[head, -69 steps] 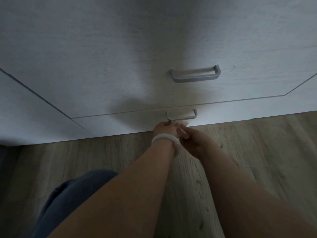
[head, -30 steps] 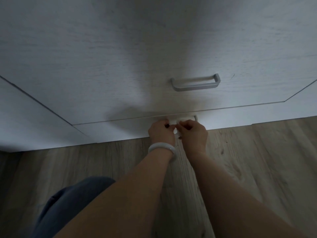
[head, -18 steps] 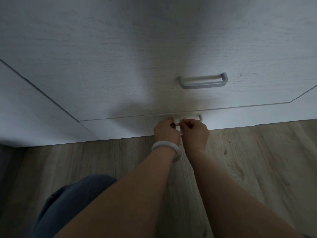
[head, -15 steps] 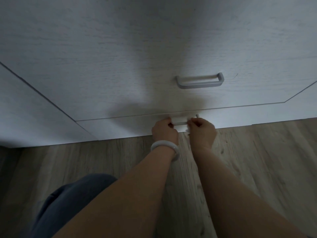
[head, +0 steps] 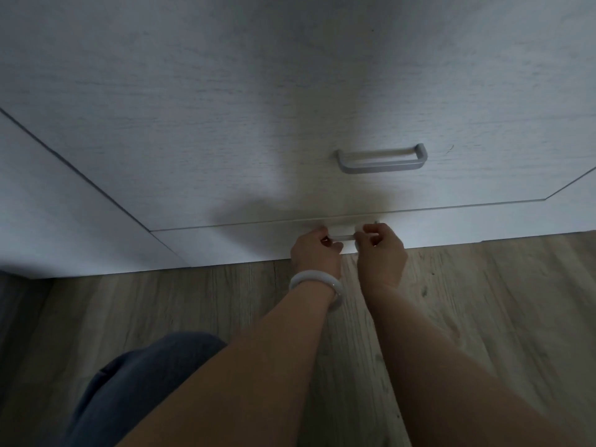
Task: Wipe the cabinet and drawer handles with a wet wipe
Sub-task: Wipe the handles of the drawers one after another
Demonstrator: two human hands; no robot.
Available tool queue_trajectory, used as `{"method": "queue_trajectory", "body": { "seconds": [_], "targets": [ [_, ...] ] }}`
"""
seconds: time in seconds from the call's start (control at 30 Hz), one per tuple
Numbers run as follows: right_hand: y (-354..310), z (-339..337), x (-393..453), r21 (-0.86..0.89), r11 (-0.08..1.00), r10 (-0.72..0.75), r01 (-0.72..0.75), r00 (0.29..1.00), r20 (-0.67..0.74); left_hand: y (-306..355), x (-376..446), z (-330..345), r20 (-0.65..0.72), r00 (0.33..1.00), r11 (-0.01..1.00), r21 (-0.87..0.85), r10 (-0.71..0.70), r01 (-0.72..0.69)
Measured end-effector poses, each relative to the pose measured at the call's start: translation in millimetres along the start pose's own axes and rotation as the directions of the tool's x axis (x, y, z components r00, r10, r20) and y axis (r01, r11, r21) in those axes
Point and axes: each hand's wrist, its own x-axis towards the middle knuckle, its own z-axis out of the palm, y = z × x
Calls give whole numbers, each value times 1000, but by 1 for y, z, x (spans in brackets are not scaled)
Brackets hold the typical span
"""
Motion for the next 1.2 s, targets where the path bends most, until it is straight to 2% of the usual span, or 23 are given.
{"method": "queue_trajectory", "body": {
  "seconds": [0.1, 0.2, 0.37, 0.53, 0.73, 0.8, 0.97, 1.03, 1.13, 1.2],
  "targets": [
    [3, 11, -8, -46, 995, -78, 84, 991, 109, 0, 2, 3, -20, 1000, 1000, 6, -5, 6],
    [2, 4, -3, -71, 992, -91, 105, 980, 178, 0, 3, 3, -25, 999, 997, -71, -28, 26],
    [6, -7, 4, 26, 1000, 16, -16, 1000, 10, 0, 2, 0, -33, 999, 991, -128, -43, 39],
    [6, 14, -10, -32, 996, -77, 86, 976, 204, 1, 5, 3, -51, 995, 989, -129, -80, 72],
    [11, -1, 3, 25, 1000, 5, -7, 997, 72, -2, 8, 2, -15, 996, 988, -130, -84, 82],
    [10, 3, -1, 72, 997, 19, -24, 998, 68, -3, 8, 1, 8, 996, 988, -126, -84, 85],
    [-1, 9, -8, -35, 995, -82, 94, 965, 248, 0, 6, 1, -7, 992, 979, -161, -127, 124],
    [3, 4, 0, -20, 998, -56, 60, 985, 164, -1, 6, 3, -6, 991, 974, -182, -135, 132],
    [9, -8, 12, 63, 996, 65, -64, 998, -24, -1, 6, 5, 9, 989, 966, -216, -145, 143],
    [10, -5, 11, -2, 1000, 24, -24, 999, -27, 2, 4, 4, -5, 990, 965, -225, -143, 138]
  ]
}}
